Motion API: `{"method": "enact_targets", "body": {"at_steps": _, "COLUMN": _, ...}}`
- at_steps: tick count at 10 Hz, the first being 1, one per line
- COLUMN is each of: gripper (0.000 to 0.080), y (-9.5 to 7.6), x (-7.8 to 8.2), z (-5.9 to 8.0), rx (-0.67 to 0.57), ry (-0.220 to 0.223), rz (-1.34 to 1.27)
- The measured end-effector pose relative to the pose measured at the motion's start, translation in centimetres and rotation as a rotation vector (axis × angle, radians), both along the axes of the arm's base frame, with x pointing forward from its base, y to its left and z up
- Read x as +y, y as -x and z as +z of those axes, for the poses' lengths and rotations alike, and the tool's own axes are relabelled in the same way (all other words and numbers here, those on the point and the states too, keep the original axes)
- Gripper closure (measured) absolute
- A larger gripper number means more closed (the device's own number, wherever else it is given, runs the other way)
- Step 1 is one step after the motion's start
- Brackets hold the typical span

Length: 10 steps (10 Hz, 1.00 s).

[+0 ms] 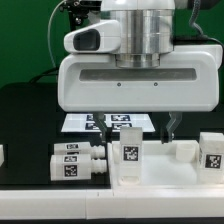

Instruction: Assemble square table

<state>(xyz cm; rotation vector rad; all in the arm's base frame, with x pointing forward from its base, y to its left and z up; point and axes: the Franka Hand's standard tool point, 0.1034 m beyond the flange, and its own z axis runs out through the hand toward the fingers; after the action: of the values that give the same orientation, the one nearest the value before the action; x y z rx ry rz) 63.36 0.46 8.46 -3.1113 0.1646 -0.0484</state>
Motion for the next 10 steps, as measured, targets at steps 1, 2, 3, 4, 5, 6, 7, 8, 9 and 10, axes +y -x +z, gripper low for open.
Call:
{"method": "enact_targets", "body": {"at_steps": 1, "gripper": 0.0150, "y": 0.08, "x": -0.02, "z": -0.19, "rx": 0.003, "ry": 0.001, "rz": -0.003}}
{"method": "enact_targets", "body": {"at_steps": 2, "gripper": 0.0150, "y": 0.06, "x": -0.02, "z": -0.17, "rx": 0.002, "ry": 0.000, "rz": -0.026}}
{"method": "enact_targets", "body": {"at_steps": 3, "gripper": 0.0263, "y": 0.07, "x": -0.01, "z": -0.18, "rx": 0.003, "ry": 0.000, "rz": -0.040}}
{"method": "enact_targets", "body": {"at_steps": 4, "gripper": 0.0263, "y": 0.07, "x": 0.01, "z": -0.18, "rx": 0.004, "ry": -0.003, "rz": -0.085}}
{"method": "enact_targets", "body": {"at_steps": 5, "gripper": 0.0487, "y": 0.07, "x": 0.05, "z": -0.18, "rx": 0.006, "ry": -0.006, "rz": -0.170}}
{"method": "enact_targets", "body": {"at_steps": 6, "gripper": 0.0487, "y": 0.10, "x": -0.09, "z": -0.21, "rx": 0.008, "ry": -0.006, "rz": -0.215}}
{"method": "enact_targets", "body": {"at_steps": 7, "gripper": 0.0512, "y": 0.10, "x": -0.08, "z": -0.21, "rx": 0.010, "ry": -0.008, "rz": -0.300}}
{"method": "enact_targets", "body": {"at_steps": 8, "gripper": 0.0512, "y": 0.13, "x": -0.23, "z": -0.30, "rx": 0.012, "ry": -0.009, "rz": -0.373}}
{"method": "enact_targets", "body": {"at_steps": 9, "gripper": 0.0512, "y": 0.05, "x": -0.45, "z": -0.37, "rx": 0.013, "ry": -0.010, "rz": -0.449}}
{"method": "enact_targets", "body": {"at_steps": 10, "gripper": 0.0512, "y": -0.20, "x": -0.52, "z": -0.39, "rx": 0.016, "ry": -0.014, "rz": -0.563}}
